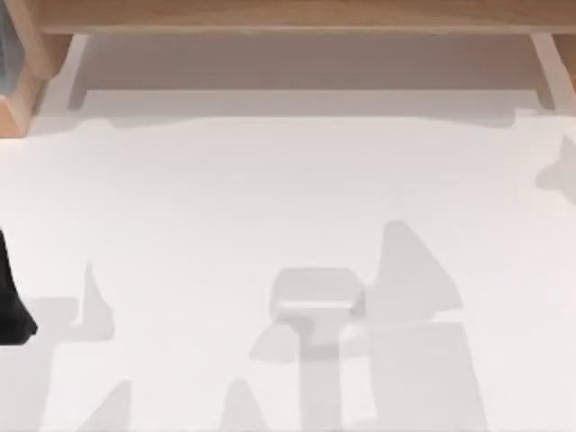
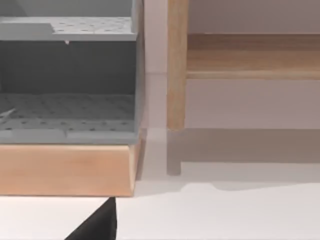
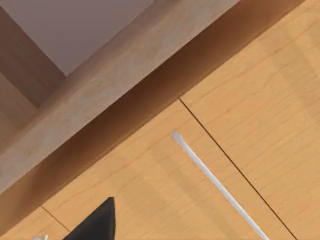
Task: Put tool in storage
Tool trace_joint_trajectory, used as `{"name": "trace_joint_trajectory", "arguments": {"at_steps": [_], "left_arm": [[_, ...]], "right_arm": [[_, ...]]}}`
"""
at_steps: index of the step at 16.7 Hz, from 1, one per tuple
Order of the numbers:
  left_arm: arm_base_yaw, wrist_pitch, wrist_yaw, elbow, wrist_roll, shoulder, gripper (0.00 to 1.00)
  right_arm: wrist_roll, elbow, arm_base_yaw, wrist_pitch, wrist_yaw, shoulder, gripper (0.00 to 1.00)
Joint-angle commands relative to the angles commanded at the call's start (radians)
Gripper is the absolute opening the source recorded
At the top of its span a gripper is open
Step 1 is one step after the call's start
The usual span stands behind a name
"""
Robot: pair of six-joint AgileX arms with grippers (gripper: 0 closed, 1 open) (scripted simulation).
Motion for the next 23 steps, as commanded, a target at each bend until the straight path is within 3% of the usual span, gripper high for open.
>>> {"name": "trace_joint_trajectory", "arguments": {"at_steps": [6,11,23], "left_arm": [[0.0,0.0,0.0,0.0,0.0,0.0,1.0],[0.0,0.0,0.0,0.0,0.0,0.0,1.0],[0.0,0.0,0.0,0.0,0.0,0.0,1.0]], "right_arm": [[-0.406,0.282,-0.115,0.31,-0.117,0.639,1.0],[-0.632,0.441,-0.187,0.486,-0.172,0.987,1.0],[-0.696,0.536,-0.198,0.508,-0.173,1.1,1.0]]}}
